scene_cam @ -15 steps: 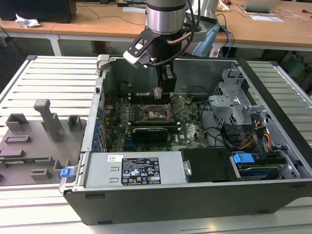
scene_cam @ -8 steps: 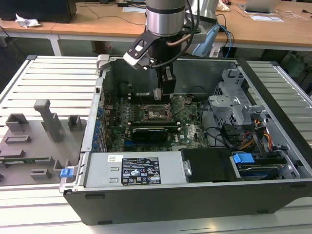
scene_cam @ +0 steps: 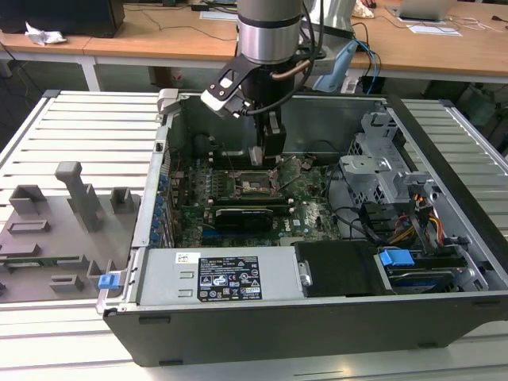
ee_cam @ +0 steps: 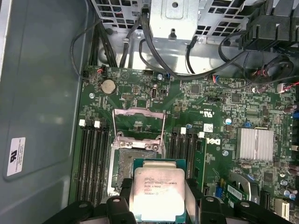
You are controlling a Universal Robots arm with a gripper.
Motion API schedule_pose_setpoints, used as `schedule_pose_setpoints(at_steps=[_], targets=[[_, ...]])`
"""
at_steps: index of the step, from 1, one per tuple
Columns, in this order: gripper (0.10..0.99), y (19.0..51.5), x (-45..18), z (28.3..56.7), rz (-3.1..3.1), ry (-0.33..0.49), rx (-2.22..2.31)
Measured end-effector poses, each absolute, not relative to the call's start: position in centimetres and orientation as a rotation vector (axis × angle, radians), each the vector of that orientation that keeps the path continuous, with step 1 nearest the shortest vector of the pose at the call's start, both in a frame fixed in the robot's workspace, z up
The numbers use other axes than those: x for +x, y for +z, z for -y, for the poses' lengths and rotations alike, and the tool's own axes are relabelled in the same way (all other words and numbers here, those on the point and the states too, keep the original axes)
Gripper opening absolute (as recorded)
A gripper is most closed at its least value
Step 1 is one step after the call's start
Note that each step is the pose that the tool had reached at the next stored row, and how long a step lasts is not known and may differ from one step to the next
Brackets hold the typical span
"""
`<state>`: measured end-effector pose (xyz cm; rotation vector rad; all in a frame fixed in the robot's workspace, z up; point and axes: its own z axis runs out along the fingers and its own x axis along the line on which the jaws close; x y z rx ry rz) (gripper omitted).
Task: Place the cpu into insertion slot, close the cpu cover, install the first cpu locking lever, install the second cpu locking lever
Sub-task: 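Place the cpu into insertion slot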
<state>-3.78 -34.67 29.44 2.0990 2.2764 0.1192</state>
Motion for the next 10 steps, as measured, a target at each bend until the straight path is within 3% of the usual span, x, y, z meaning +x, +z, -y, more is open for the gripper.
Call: schedule_pose_setpoints(at_steps=[10], targets=[[0.529,28.72,-3.78,34.67,-2.276,0.119,2.099]])
